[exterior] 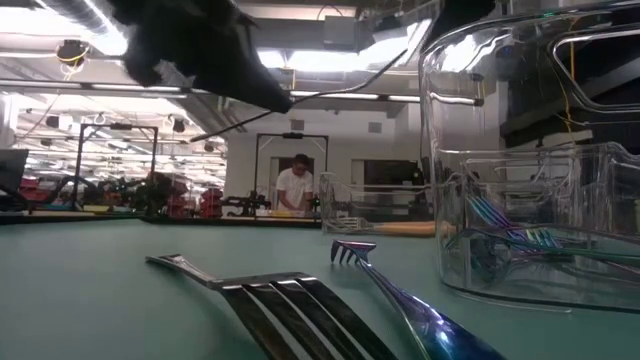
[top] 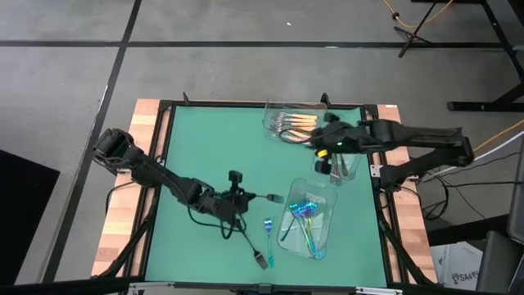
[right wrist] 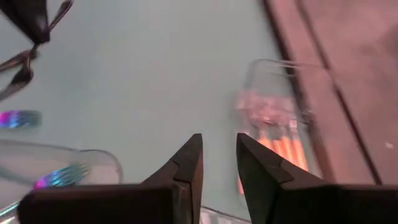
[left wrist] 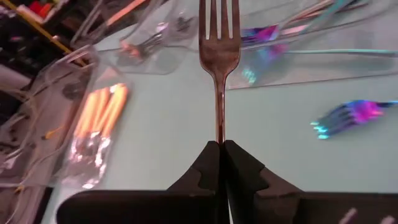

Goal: Sort silverware by color (type)
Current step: Put the black fork into the center transparent bin

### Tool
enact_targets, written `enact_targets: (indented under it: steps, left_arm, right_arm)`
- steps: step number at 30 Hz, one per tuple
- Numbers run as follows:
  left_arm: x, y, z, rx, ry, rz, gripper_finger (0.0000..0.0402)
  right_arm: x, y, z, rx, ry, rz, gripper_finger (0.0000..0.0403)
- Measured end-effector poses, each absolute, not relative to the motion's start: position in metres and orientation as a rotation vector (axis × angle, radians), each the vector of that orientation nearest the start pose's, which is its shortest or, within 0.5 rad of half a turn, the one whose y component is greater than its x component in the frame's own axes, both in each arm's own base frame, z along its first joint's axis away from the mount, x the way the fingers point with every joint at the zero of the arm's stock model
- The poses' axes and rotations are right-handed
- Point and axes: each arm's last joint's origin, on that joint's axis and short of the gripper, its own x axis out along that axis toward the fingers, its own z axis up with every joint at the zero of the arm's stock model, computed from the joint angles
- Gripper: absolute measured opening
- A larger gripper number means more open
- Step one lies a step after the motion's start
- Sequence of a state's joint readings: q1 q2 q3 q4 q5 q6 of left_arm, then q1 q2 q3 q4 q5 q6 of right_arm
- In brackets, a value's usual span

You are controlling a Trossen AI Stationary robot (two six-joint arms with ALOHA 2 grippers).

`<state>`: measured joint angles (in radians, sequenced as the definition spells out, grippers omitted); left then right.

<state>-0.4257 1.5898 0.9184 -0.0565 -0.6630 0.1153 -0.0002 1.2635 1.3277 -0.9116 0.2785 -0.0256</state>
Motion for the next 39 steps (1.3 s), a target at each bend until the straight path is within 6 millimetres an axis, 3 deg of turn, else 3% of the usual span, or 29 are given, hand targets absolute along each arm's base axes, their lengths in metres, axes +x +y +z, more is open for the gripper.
enact_targets:
  steps: [6,9,16,20,26,32,39]
  left_arm:
    - [0.311,-0.096,0.206,0.556,0.627,0.234,0.0004]
    - [0.317,-0.085,0.208,0.610,0.617,0.232,0.0004]
    - [0.330,-0.047,0.217,0.644,0.575,0.317,0.0005]
    - [0.338,-0.024,0.227,0.579,0.474,0.399,0.0005]
    - [0.345,0.001,0.247,0.488,0.282,0.520,0.0004]
    - [0.346,0.008,0.260,0.441,0.155,0.569,0.0005]
    - [0.346,0.007,0.266,0.394,0.074,0.554,0.0006]
  right_arm:
    - [0.215,-0.012,0.374,-0.096,0.797,-0.431,0.0085]
    - [0.203,-0.013,0.371,-0.077,0.783,-0.506,0.0085]
    - [0.172,-0.014,0.333,-0.002,0.809,-0.574,0.0085]
    - [0.162,-0.014,0.308,0.078,0.719,-0.593,0.0085]
    - [0.173,-0.014,0.278,0.185,0.461,-0.559,0.0085]
    - [0.195,-0.012,0.257,0.256,0.230,-0.487,0.0085]
    - [0.222,-0.012,0.256,0.289,0.061,-0.426,0.0085]
